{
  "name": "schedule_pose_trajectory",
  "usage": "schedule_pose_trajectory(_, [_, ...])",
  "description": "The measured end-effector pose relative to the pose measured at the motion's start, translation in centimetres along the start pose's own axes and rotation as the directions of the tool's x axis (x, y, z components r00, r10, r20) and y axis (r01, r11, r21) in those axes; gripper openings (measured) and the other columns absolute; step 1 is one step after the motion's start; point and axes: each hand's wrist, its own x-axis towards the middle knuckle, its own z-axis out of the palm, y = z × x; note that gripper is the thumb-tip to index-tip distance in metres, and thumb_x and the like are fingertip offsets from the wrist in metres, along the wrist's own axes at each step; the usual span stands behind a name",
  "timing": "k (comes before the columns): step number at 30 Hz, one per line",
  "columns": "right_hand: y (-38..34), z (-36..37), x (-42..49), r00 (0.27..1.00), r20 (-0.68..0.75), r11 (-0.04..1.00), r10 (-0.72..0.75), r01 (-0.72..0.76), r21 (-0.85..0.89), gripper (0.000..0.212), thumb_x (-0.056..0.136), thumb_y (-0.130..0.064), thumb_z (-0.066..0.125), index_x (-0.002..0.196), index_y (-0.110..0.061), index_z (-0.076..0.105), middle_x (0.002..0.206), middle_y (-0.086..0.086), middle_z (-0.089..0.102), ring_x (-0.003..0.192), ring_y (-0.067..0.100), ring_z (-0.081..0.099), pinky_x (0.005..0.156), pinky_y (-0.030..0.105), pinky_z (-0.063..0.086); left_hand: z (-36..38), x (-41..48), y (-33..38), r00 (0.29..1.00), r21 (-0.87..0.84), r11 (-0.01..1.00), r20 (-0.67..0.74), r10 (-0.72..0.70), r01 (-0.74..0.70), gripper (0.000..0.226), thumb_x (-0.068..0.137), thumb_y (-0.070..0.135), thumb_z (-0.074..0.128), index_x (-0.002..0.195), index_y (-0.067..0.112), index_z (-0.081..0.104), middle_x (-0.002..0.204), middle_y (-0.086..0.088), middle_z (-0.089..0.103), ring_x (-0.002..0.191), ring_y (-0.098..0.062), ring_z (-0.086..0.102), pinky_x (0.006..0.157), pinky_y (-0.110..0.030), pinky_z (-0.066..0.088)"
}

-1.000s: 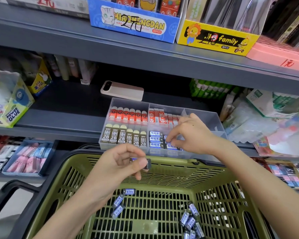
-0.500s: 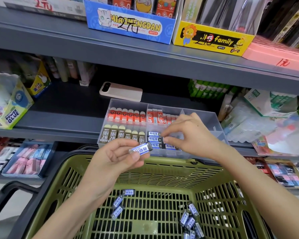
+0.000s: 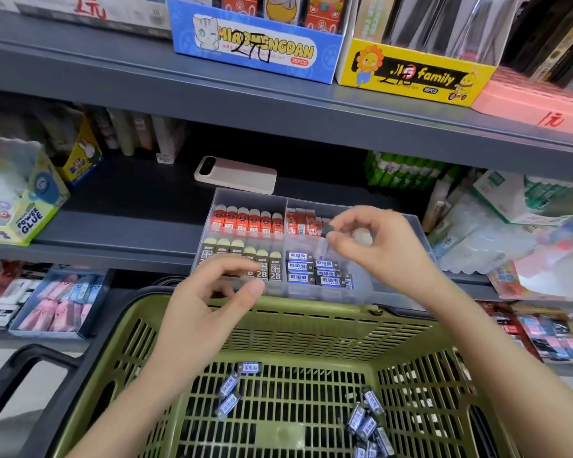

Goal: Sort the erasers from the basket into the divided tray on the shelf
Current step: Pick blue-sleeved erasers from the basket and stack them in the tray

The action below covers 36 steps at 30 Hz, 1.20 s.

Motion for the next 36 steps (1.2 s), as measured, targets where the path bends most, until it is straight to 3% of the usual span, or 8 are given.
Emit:
schedule_pose_trajectory(4, [1.9,0.2,2.0,0.968,0.247,0.716,-0.036,0.197,-0.669,0.017,0.081,-0.040,0.059,0.083,-0.026,0.068,0.074,-0.014,0.064,0.085,0.011,0.060,0.083,0.027,0.024,-0.3,0.4,-0.1,0.992,0.155,0.983,-0.061,0.113,-0.102,0.021,0.080,0.048,0.054,0.094,0.035,0.065,0.101,0.019,0.064,0.098,-0.010,0.060,0.085,-0.035,0.049])
schedule_pose_trajectory(11, [3.4,2.4,2.8,0.898,0.428,0.471,-0.106,0.424,-0.774,0.024,0.084,-0.046,0.053,0.092,-0.032,0.071,0.086,-0.012,0.069,0.093,0.013,0.047,0.075,0.031,0.013,-0.3,0.5,-0.5,0.983,0.318,0.935,-0.042,0.177,-0.155,0.024,0.082,0.047,0.053,0.093,0.030,0.067,0.101,0.018,0.062,0.105,-0.010,0.057,0.091,-0.046,0.046])
schedule_pose_trajectory(19, [3.4,1.8,1.2,0.926,0.338,0.569,-0.169,0.372,-0.733,0.029,0.086,-0.050,0.056,0.108,-0.035,0.067,0.107,-0.019,0.067,0.096,0.013,0.043,0.078,0.028,0.014,-0.4,0.5,-0.7,0.982,0.346,0.924,-0.030,0.185,-0.163,0.027,0.081,0.047,0.053,0.094,0.029,0.068,0.103,0.016,0.062,0.107,-0.009,0.055,0.092,-0.046,0.046])
schedule_pose_trajectory(24, [1.5,0.6,-4.6,0.947,-0.013,0.876,-0.321,0.292,-0.383,0.016,0.079,-0.032,0.069,0.087,-0.019,0.074,0.084,-0.007,0.071,0.082,0.013,0.057,0.076,0.030,0.036,-0.5,0.7,-0.8,0.973,0.338,0.918,-0.033,0.230,-0.206,0.010,0.085,0.025,0.061,0.093,0.026,0.066,0.100,0.015,0.062,0.102,-0.014,0.057,0.085,-0.036,0.049])
schedule_pose_trajectory(28, [3.1,2.5,-11.5,0.979,0.203,0.995,-0.027,0.046,-0.088,0.017,0.081,-0.032,0.069,0.094,-0.020,0.072,0.086,-0.010,0.068,0.076,0.002,0.059,0.075,0.017,0.046,0.1,0.2,-1.1,0.968,0.334,0.917,-0.050,0.247,-0.217,0.013,0.087,0.012,0.062,0.092,0.024,0.066,0.096,0.012,0.061,0.098,-0.014,0.058,0.084,-0.023,0.047])
schedule_pose_trajectory(31, [7.8,5.1,-15.4,0.775,0.463,0.857,0.430,-0.189,-0.479,0.042,0.084,-0.032,0.067,0.124,-0.020,0.058,0.117,-0.001,0.065,0.099,0.011,0.062,0.092,0.028,0.048,1.0,-1.0,-1.5,0.968,0.317,0.919,-0.010,0.251,-0.235,0.015,0.086,0.009,0.062,0.090,0.023,0.064,0.093,0.012,0.060,0.092,-0.017,0.058,0.081,-0.030,0.049])
schedule_pose_trajectory(33, [11.0,6.6,-17.5,0.619,0.423,0.694,0.662,-0.293,-0.657,0.053,0.087,-0.031,0.063,0.134,-0.015,0.045,0.125,0.006,0.059,0.111,0.020,0.058,0.095,0.032,0.048,1.5,-2.3,-2.0,0.975,0.310,0.925,0.033,0.221,-0.220,0.016,0.086,0.008,0.063,0.089,0.024,0.064,0.093,0.016,0.059,0.089,-0.014,0.058,0.079,-0.032,0.050])
schedule_pose_trajectory(36, [13.2,9.0,-19.0,0.586,0.299,0.572,0.753,-0.360,-0.737,0.065,0.087,-0.038,0.061,0.138,-0.010,0.033,0.138,0.018,0.040,0.105,0.024,0.060,0.081,0.026,0.051,1.9,-4.5,-2.6,0.983,0.300,0.937,0.095,0.156,-0.178,0.021,0.085,0.006,0.065,0.089,0.026,0.064,0.094,0.020,0.059,0.088,-0.009,0.059,0.079,-0.033,0.051])
